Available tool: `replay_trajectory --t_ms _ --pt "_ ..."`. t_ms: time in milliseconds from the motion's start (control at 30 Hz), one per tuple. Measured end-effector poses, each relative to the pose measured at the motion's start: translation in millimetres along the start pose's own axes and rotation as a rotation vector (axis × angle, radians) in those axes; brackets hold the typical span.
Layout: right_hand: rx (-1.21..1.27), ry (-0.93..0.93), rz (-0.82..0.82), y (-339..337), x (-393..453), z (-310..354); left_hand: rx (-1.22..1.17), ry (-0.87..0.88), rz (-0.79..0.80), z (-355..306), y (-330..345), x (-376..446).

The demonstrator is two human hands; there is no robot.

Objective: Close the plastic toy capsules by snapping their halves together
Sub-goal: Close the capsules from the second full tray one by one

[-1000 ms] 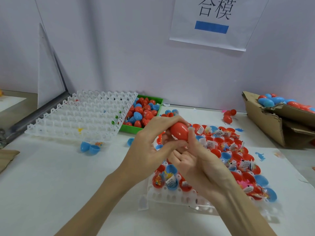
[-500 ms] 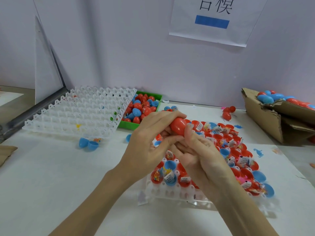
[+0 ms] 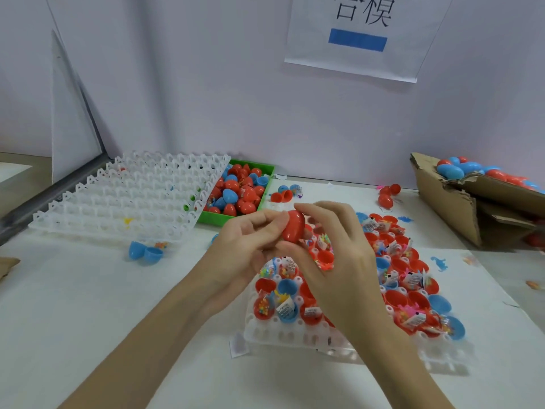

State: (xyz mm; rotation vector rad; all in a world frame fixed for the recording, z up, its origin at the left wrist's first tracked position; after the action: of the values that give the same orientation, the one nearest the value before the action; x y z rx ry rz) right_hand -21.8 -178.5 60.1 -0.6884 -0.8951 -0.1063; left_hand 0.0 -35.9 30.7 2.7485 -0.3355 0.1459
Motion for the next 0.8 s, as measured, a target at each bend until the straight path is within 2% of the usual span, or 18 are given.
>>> replay_trajectory --t_ms 167,467,600,700,800 --pt "0.104 -0.025 0.069 4.0 -1.3 4.0 -0.125 -0.106 0.132 0.3 9.7 -4.1" --pt "0.034 -0.056 0.124 7.3 -3.5 -1.1 -0.064 -0.132 0.118 7.6 8.3 -2.0" --pt "0.153 -0.022 0.153 11.9 -2.5 -1.0 -0.067 -0.129 0.144 3.5 9.0 -2.4" --pt "0.199 -0.028 0.092 10.4 -4.4 0.1 -0.114 -0.187 0.193 3.8 14.8 -5.6" --pt "0.158 -0.034 0.050 8.1 -5.3 1.4 -0.091 -0.197 0.160 5.7 15.1 -5.3"
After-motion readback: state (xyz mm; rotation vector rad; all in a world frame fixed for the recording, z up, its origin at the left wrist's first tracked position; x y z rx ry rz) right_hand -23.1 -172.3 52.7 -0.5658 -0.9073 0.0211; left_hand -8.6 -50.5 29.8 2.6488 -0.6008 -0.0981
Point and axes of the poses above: each hand's wrist, its own x-axis towards the middle knuckle, its own y-axis out of the palm, z = x × y, the point moved 6 cm from there along x, towards the middle knuckle, and after that the axes turned 1 degree about -x, right-handed, at the moved point
